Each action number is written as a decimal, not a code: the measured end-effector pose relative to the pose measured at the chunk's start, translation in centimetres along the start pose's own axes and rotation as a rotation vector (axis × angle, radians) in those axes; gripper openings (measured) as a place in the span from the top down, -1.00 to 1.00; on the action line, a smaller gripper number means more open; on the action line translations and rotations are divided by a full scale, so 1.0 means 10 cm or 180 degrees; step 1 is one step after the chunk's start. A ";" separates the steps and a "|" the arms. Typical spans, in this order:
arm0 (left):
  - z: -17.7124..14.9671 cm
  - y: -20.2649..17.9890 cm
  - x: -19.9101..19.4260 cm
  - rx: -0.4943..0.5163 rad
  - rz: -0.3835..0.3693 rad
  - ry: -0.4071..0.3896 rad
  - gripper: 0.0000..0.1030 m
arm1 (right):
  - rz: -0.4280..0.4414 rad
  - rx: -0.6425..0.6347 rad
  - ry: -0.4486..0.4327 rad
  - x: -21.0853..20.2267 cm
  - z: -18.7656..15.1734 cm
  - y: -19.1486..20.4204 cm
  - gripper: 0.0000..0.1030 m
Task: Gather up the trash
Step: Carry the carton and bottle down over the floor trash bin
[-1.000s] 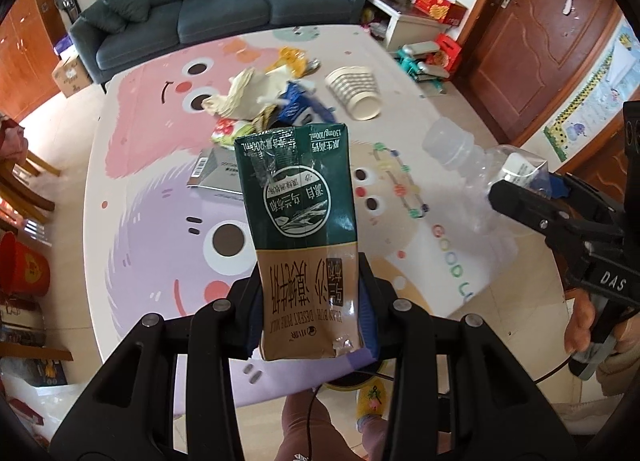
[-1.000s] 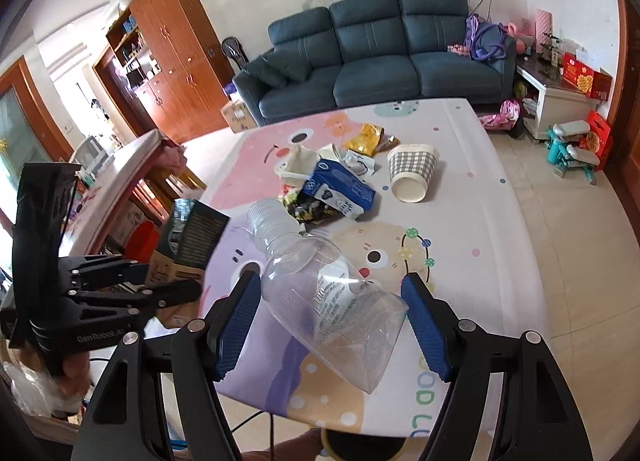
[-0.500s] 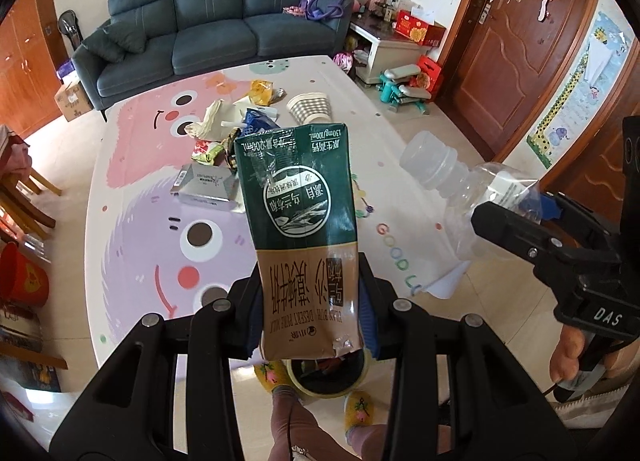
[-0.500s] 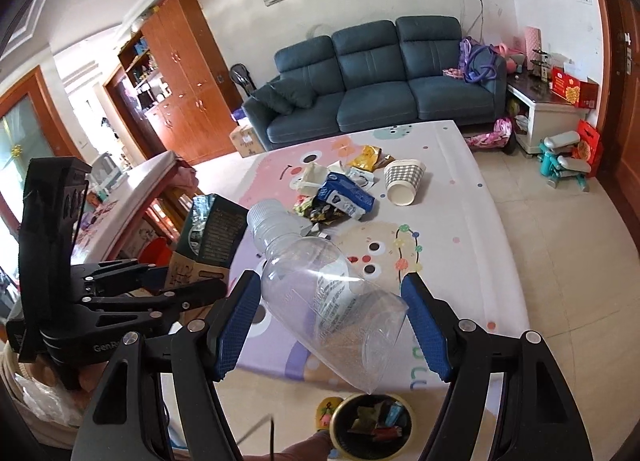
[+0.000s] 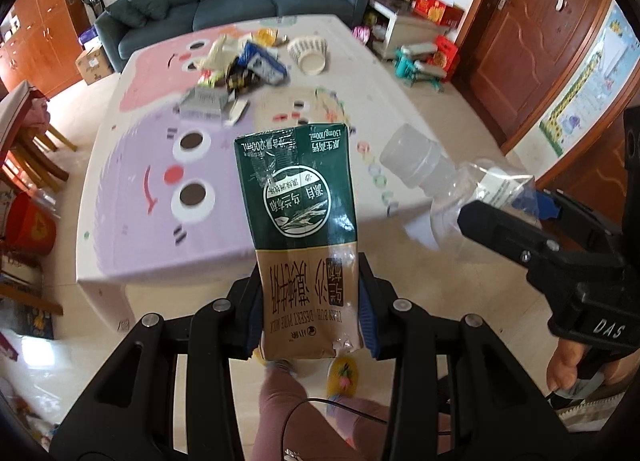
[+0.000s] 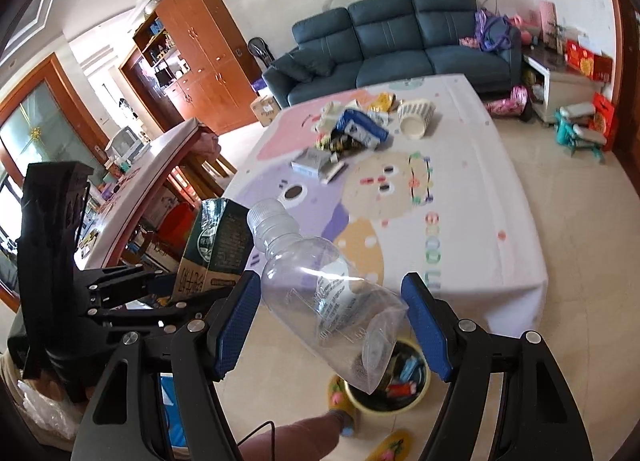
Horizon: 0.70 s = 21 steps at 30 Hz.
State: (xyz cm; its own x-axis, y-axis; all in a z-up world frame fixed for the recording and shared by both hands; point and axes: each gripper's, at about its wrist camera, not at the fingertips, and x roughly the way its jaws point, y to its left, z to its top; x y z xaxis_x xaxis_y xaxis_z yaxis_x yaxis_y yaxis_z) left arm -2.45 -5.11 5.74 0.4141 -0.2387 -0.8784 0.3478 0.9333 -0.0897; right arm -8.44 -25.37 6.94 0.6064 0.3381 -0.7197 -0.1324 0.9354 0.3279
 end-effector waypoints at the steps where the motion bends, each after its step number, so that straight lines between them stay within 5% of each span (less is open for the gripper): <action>1: -0.05 -0.01 0.01 0.0007 0.0016 0.0023 0.32 | -0.0001 0.0020 0.0027 0.02 -0.05 -0.01 -0.41; 10: -0.44 0.01 0.42 0.0041 0.0024 0.0317 0.32 | -0.0183 0.0310 0.0259 0.52 -0.47 -0.20 -0.41; 21: -1.11 0.11 1.69 0.0181 -0.0076 0.0624 0.31 | -0.0613 0.0952 0.0515 1.65 -1.36 -0.78 -0.42</action>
State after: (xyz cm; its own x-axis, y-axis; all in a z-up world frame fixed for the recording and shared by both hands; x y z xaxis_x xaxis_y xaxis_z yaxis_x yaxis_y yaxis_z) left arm -4.42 -5.19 -14.42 0.2354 -0.1987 -0.9514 0.4049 0.9099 -0.0899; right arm -8.07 -25.67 -15.76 0.4630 0.1935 -0.8650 0.2207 0.9200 0.3240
